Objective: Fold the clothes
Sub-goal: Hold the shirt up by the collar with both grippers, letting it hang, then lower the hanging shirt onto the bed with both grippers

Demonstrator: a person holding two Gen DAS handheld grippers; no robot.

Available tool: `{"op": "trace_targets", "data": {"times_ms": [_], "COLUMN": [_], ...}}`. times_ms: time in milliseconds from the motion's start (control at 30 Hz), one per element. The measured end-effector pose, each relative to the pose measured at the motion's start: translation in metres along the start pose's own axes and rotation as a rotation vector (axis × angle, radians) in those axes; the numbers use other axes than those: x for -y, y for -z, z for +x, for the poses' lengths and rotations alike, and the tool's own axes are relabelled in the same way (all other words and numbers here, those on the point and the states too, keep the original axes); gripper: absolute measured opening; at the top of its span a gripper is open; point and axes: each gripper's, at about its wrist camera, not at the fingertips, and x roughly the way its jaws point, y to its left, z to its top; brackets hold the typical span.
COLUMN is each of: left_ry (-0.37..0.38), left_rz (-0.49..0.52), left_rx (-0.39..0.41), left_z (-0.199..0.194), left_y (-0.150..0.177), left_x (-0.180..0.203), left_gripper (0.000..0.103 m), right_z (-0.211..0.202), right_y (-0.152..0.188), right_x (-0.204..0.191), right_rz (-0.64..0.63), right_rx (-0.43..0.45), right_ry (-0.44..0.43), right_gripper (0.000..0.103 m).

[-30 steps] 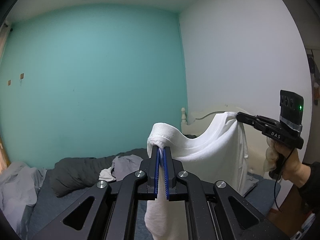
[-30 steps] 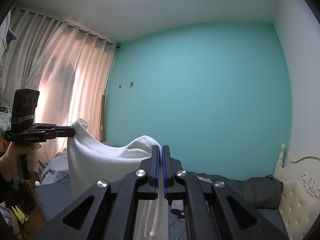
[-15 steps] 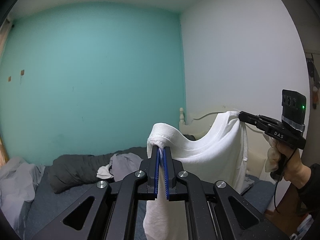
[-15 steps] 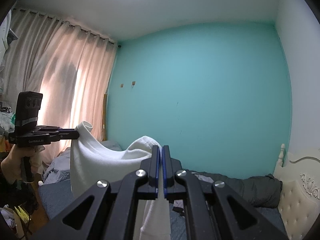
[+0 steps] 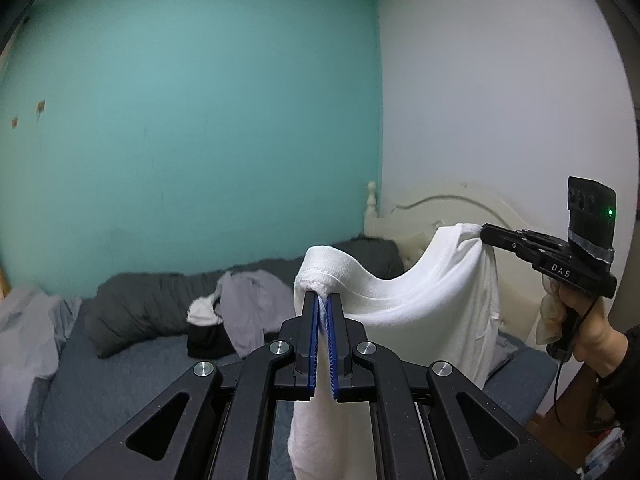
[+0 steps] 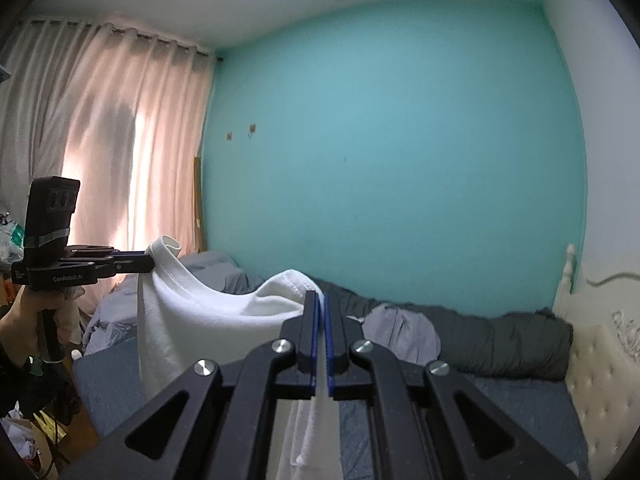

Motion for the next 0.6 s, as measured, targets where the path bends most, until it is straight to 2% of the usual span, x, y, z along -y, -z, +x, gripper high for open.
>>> {"op": "trace_targets", "data": {"times_ms": [133,300,467,600], "left_ry": [-0.006,-0.019,-0.036,-0.046], "left_rz": [-0.034,-0.072,-0.094,-0.117], "left_rx": [-0.057,-0.126,-0.184,-0.23], "left_z": [0.053,0.115,0.166,0.218], "left_y": [0.023,0.053,0.082,0.102], "left_x": [-0.016,-0.063,-0.116,-0.144], "left_gripper": [0.004,0.004,0.004,0.004], "right_z": [0.042,0.105,0.165,0.211], "right_y": [0.027,0.063,0.098,0.128], "right_x": [0.018,0.043,0.069,0.092], "right_rz": [0.035,0.082,0.103,0.135], "right_rx": [-0.061,-0.153,-0.218,-0.262], "right_ry": [0.004,0.013,0.023,0.029], "right_gripper": [0.002,0.002,0.002,0.002]}}
